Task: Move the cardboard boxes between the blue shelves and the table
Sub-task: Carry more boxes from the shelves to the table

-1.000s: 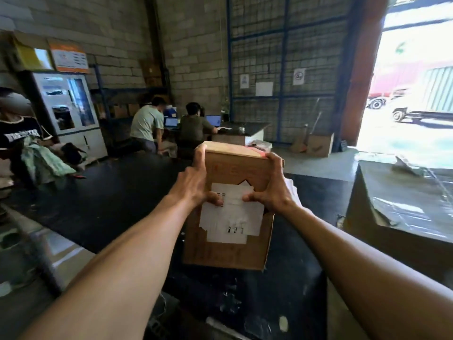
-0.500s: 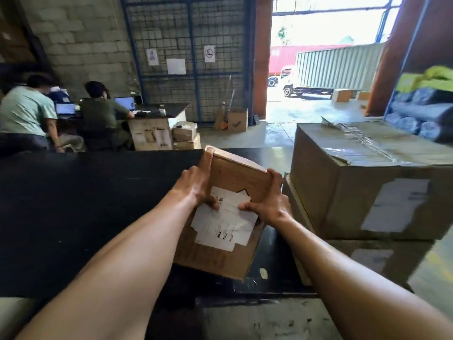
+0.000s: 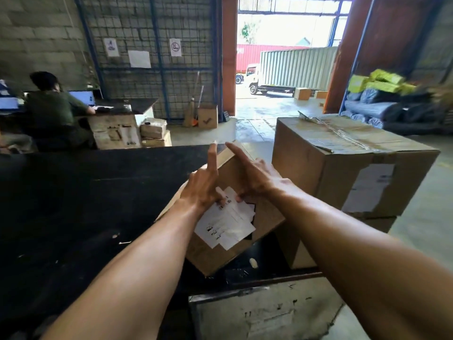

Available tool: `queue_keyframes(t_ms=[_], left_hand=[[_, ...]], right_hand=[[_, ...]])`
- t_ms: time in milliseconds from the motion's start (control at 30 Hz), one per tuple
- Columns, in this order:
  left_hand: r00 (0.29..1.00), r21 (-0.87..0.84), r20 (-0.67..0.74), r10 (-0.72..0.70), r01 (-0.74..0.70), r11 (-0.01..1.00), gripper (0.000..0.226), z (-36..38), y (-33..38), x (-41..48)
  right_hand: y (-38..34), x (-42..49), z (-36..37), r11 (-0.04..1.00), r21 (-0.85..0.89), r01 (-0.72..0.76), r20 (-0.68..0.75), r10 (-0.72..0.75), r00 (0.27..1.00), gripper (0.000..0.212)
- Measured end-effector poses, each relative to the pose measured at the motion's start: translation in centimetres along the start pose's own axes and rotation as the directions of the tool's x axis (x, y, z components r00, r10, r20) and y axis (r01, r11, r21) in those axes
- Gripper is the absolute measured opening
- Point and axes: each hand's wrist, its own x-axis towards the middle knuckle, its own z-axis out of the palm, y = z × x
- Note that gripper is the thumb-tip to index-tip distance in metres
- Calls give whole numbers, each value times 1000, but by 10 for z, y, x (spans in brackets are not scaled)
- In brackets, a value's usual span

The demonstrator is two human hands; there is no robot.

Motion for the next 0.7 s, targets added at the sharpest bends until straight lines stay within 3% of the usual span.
queue_keyframes(t_ms=[167,233,267,367,533,700], left_hand=[[998,-71,-36,-58,55,996,131,8,-14,8],[986,-23,26,-165,165,986,130,8,-21,8],[956,38,84,-280,277,960,132,9,-25,6],[767,172,225,-601,575,800,130,27,-51,-6],[705,189,281,-651,624,758,103,65,-64,-22],[732,308,227,-643,572,760,112,88,-63,-28]], right_hand=[[15,10,-4,998,-60,-20,3,20,1000,72],[25,11,1,996,-87,-26,-25,24,999,60],[30,10,5,996,-81,-39,-34,36,999,55],[42,4,23,998,-48,-50,-49,47,998,47],[63,-12,62,996,2,-85,-83,85,993,42],[91,-23,79,949,227,-221,-124,253,959,25]])
